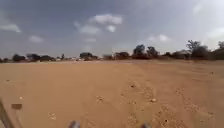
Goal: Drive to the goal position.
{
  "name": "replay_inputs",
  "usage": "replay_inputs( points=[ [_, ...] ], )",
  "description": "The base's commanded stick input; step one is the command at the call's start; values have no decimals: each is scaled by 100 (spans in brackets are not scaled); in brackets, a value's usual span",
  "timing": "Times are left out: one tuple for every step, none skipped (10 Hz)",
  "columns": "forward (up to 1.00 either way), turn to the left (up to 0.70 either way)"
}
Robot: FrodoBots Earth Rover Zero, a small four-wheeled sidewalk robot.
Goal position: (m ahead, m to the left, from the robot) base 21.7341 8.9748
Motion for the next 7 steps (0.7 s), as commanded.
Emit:
replay_inputs(
  points=[
    [100,0],
    [100,0],
    [100,0],
    [100,0],
    [100,0],
    [100,0],
    [100,0]
  ],
)
